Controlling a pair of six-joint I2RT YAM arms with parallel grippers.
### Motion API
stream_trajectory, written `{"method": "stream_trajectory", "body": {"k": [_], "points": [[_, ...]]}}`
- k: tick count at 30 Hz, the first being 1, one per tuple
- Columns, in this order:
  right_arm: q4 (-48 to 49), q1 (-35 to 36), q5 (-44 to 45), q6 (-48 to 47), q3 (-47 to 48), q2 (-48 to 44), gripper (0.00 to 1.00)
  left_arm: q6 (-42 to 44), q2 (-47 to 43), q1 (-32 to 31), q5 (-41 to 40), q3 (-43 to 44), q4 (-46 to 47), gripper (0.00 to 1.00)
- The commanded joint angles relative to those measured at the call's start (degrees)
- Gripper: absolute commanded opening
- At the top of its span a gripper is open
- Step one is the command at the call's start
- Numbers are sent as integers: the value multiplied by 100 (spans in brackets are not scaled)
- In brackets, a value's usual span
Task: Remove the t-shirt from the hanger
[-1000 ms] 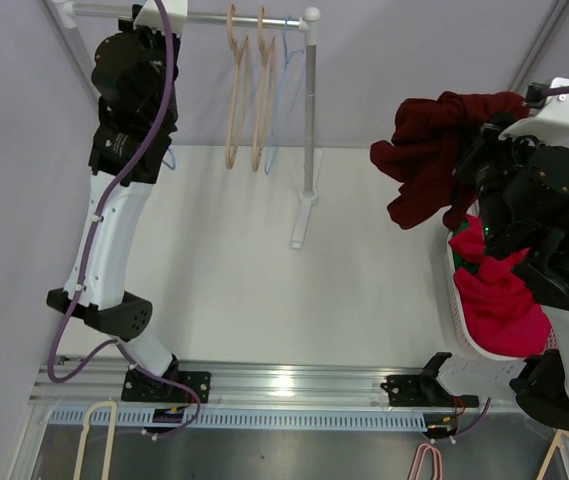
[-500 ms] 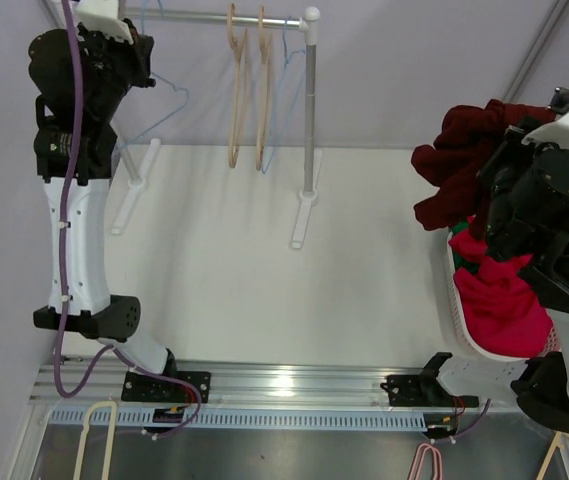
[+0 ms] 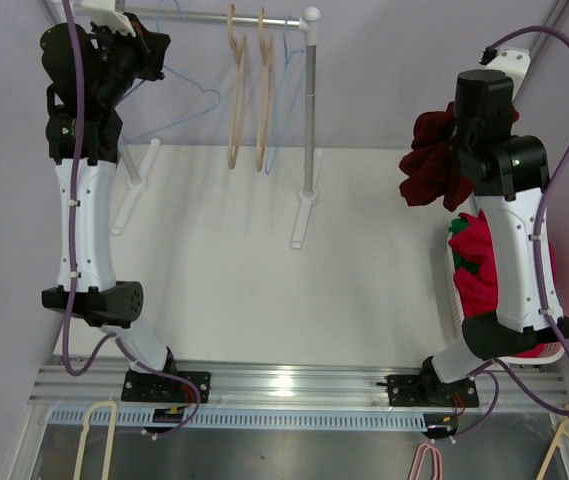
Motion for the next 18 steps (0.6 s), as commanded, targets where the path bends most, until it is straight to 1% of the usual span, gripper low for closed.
{"method": "stream_trajectory", "body": {"k": [1, 3, 4, 5, 6, 8, 9, 11, 12, 15, 18], "points": [[136, -104, -542, 184, 405, -338, 0, -341, 74, 33, -461, 166, 795, 1], [127, -244, -568, 175, 353, -338, 0, -368, 311, 24, -611, 342, 805, 1], [135, -331, -594, 201, 248, -356, 0, -359, 399, 7, -672, 613, 796, 1], [153, -550, -655, 227, 186, -399, 0, -316, 487, -11, -734, 676, 805, 1], [179, -700, -917, 271, 133, -435, 0, -254, 627, -37, -778, 721, 822, 1], [188, -1025, -1235, 438, 37, -514, 0, -149, 707, -99, -884, 704, 980, 1], [162, -1340, -1340, 508, 36, -566, 0, -148, 786, -116, -866, 703, 1007, 1], [136, -1597, -1359, 657, 62, -628, 0, -113, 866, -169, -901, 677, 1094, 1], [127, -1859, -1394, 702, 97, -707, 0, -87, 918, -195, -919, 651, 1112, 1], [65, -2037, -1578, 720, 273, -821, 0, 36, 1094, -275, -1033, 546, 1183, 1], [-57, -2046, -1623, 659, 414, -892, 0, 54, 1200, -319, -1051, 423, 1236, 1]]}}
